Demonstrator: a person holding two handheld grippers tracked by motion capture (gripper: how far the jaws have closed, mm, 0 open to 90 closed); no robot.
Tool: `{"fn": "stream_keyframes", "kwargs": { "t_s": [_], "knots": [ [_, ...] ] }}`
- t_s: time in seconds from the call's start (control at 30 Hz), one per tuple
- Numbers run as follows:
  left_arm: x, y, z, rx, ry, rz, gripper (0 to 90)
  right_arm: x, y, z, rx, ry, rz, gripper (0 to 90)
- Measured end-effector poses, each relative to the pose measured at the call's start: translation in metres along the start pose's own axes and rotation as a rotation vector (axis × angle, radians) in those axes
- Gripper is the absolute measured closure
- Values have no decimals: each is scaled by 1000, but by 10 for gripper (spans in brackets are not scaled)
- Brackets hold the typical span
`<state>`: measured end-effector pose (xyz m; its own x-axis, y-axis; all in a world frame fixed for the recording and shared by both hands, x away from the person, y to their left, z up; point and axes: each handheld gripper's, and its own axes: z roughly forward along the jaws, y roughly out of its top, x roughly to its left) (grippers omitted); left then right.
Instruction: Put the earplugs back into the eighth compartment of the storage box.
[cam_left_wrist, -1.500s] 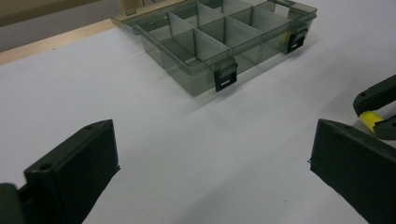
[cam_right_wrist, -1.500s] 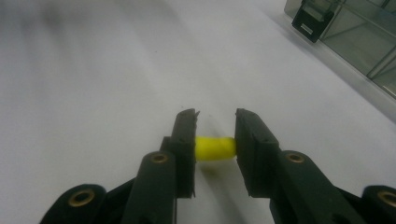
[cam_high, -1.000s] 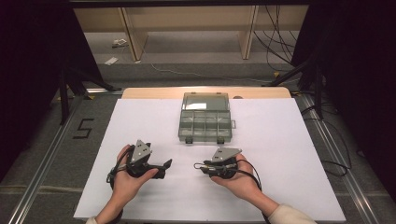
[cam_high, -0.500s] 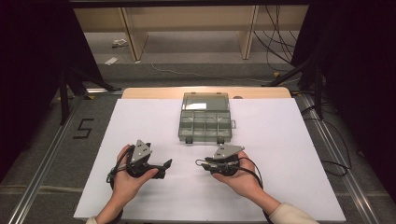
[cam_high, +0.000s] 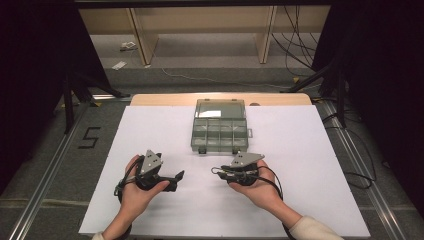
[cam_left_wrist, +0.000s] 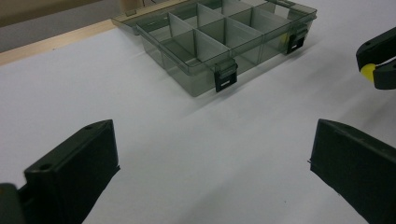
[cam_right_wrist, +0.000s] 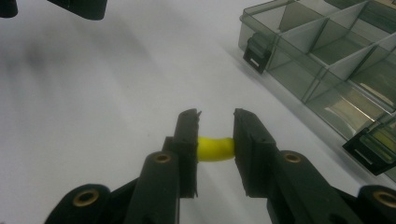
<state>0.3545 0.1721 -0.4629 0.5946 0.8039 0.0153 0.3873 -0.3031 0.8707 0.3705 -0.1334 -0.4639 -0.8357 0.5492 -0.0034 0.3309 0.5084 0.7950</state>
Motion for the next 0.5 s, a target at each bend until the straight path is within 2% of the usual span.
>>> {"fn": "stream_keyframes", "kwargs": {
  "t_s": [0.5],
  "knots": [
    [0,0,0,1,-1,0,5,-7,4,-5,-18,-18,12,724]
  ]
}}
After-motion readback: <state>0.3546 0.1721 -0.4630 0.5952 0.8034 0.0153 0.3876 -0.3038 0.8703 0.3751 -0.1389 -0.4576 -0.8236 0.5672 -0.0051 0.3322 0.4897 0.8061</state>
